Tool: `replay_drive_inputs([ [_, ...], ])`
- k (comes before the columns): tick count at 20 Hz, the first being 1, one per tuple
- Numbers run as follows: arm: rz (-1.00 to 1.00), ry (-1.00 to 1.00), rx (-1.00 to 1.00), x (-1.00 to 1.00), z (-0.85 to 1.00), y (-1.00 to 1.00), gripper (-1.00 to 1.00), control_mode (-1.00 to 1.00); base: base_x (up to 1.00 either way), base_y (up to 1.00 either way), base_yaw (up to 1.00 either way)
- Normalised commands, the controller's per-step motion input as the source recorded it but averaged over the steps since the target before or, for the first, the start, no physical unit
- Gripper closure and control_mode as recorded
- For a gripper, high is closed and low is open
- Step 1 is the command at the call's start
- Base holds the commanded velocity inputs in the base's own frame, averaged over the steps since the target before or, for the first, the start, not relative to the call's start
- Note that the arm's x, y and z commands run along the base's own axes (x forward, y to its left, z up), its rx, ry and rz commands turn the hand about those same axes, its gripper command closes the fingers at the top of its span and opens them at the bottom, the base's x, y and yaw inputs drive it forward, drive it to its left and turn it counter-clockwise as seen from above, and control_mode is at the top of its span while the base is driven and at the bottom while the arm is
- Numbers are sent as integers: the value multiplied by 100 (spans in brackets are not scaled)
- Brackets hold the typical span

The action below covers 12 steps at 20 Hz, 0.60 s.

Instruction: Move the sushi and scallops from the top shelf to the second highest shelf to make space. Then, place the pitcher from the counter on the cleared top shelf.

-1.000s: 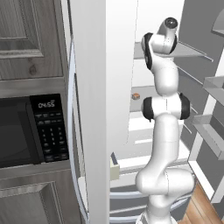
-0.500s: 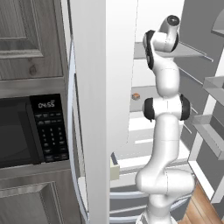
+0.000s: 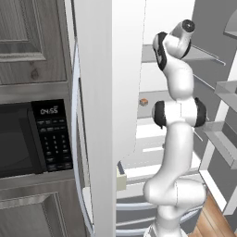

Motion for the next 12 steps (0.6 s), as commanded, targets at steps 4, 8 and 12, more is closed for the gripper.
replay_drive_inputs([
  [4, 0, -5, -5, -82, -2, 11, 100, -100, 0, 0, 0],
  [8, 0, 6, -12, -100, 31, 9, 100, -100, 0, 0, 0],
  [12, 0, 11, -14, -100, 19, 26, 100, -100, 0, 0, 0],
])
